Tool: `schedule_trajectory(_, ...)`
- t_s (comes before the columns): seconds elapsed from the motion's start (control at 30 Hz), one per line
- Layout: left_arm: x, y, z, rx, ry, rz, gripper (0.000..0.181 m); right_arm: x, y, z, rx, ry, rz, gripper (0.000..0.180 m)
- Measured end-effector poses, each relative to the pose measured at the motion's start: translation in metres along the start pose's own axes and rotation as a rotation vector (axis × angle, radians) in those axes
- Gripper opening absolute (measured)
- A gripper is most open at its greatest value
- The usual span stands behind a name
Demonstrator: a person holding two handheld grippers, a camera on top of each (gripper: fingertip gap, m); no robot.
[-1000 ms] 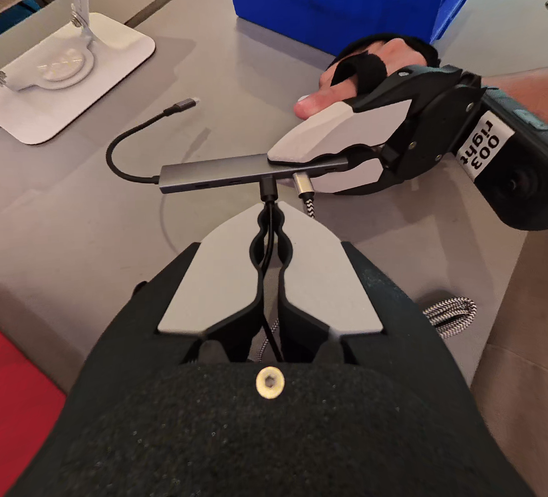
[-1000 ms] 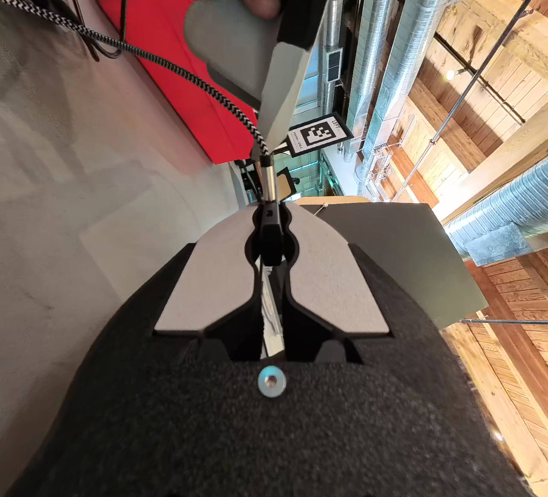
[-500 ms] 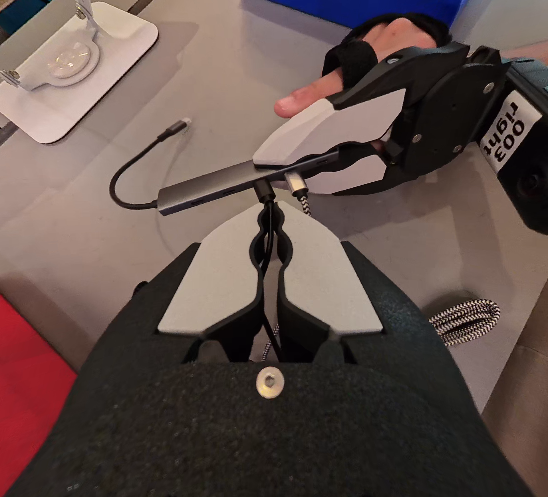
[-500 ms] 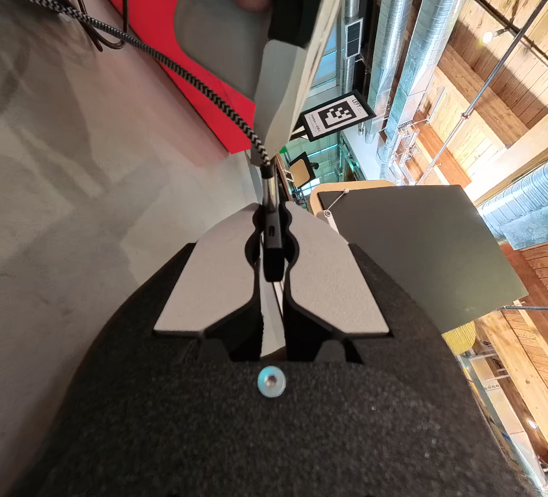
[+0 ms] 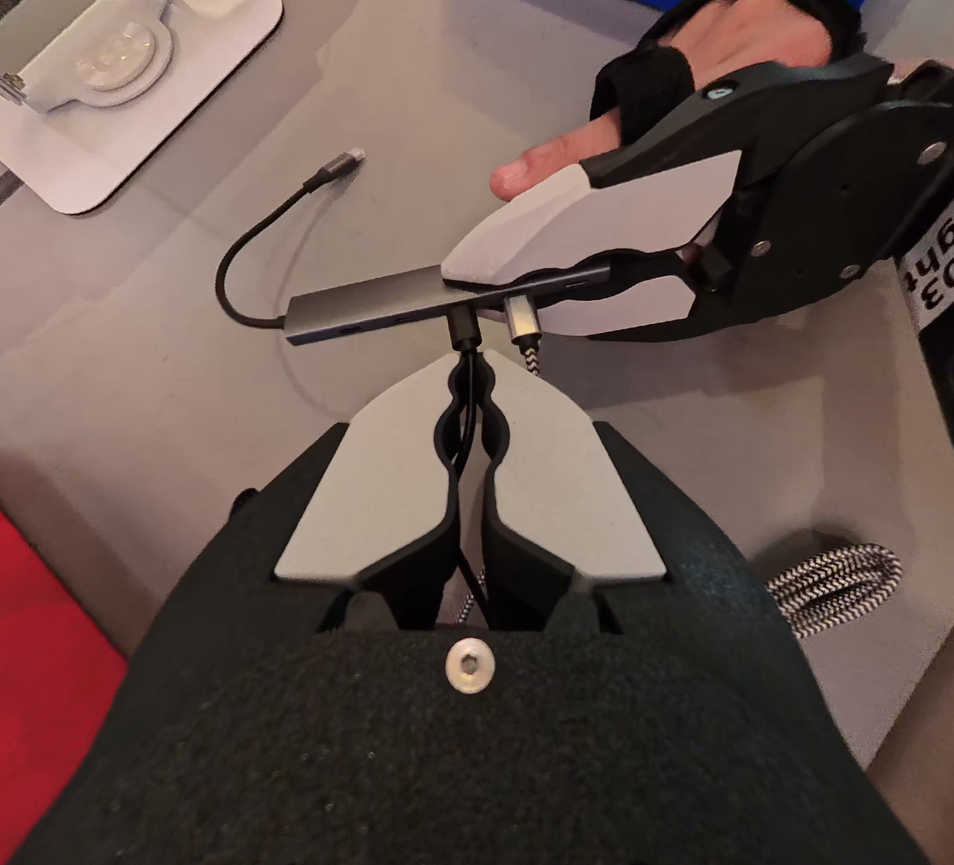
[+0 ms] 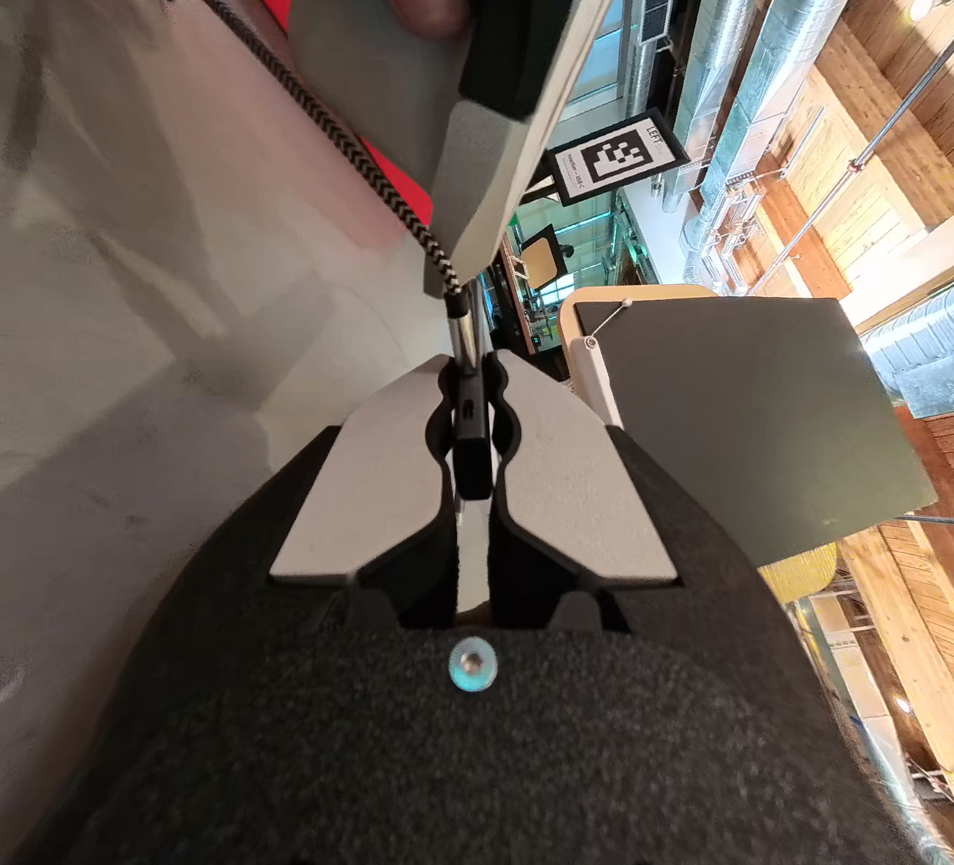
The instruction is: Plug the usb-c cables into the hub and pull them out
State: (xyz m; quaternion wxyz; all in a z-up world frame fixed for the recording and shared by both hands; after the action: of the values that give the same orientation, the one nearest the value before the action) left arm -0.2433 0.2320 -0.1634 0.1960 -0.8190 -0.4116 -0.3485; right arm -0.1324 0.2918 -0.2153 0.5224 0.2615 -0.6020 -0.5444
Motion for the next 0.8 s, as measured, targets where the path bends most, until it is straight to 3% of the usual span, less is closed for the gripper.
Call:
schedule_trajectory(0.37, -0.0048, -0.0089, -0.0043, -0.157, 0.095, -0.074, 0.000, 0.0023, -0.0009, -0.0029, 0.017, 0.022, 0.048, 0.008)
schedule_trajectory(0.8, -0.0078, -0.0015, -0.0089, -0.065, 0.119, 0.080, 0.002, -0.0015, -0.0029, 0.0031, -0.065, -0.018, -0.047, 0.009)
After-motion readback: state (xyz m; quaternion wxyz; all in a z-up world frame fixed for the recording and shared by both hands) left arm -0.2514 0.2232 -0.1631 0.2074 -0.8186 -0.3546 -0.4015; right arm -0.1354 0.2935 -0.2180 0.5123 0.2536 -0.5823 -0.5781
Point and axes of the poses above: each gripper's, where its closed fingertips meet, z out along the fingers, x out of its top, y = z × x across the jaws, the point moved 9 cm from there along -z, back along the fingers, and after that the axes turned 9 degrees about -x, right-handed, at the moved point
